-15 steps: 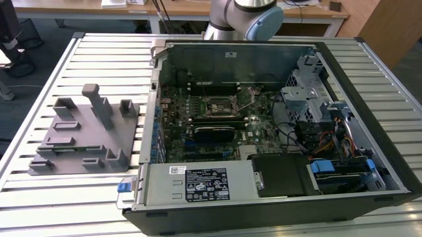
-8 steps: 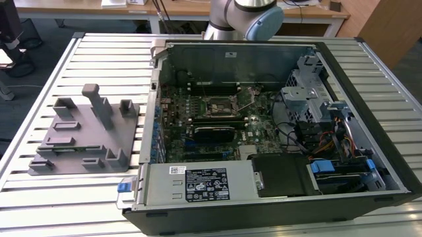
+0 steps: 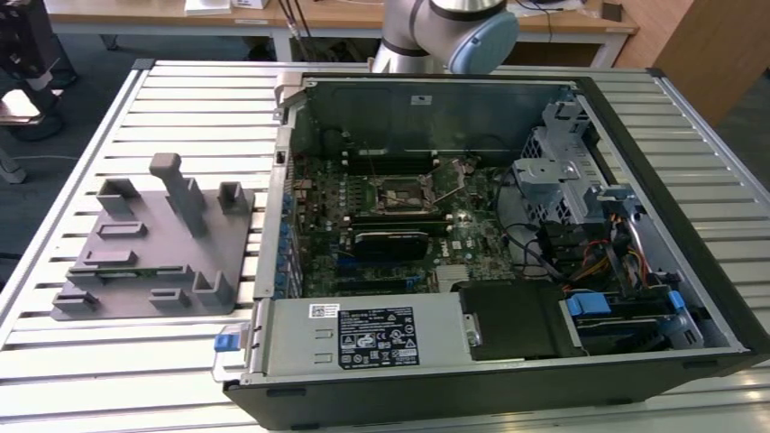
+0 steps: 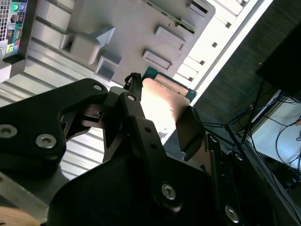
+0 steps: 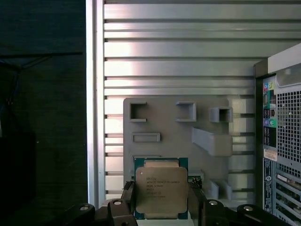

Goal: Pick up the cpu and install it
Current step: 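Pick up the cpu and move it towards the insertion slot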

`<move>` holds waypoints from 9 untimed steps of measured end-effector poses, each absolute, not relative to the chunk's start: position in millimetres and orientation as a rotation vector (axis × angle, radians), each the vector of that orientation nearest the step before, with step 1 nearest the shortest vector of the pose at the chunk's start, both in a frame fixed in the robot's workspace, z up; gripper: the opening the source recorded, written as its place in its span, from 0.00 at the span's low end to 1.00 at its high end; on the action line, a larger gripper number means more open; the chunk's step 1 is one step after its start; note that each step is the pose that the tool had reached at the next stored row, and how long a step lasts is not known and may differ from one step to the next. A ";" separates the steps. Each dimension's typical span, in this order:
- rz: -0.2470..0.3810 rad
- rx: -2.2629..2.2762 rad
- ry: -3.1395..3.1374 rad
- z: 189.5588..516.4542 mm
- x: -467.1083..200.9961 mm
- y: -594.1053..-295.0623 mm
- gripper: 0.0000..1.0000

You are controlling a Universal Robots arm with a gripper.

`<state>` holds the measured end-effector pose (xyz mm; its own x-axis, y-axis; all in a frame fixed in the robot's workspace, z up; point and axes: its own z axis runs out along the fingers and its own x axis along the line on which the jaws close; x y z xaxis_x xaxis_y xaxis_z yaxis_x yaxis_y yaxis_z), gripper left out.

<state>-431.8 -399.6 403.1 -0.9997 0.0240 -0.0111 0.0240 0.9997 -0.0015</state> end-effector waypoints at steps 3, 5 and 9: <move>-0.002 0.038 3.130 403.0 -425.9 -399.6 0.53; -0.002 0.038 3.130 403.0 -422.2 -399.6 0.53; -0.002 0.038 3.130 403.0 -413.2 -399.6 0.53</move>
<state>-413.2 -399.6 403.0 -0.9996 0.0240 -0.0112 0.0240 0.9997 -0.0014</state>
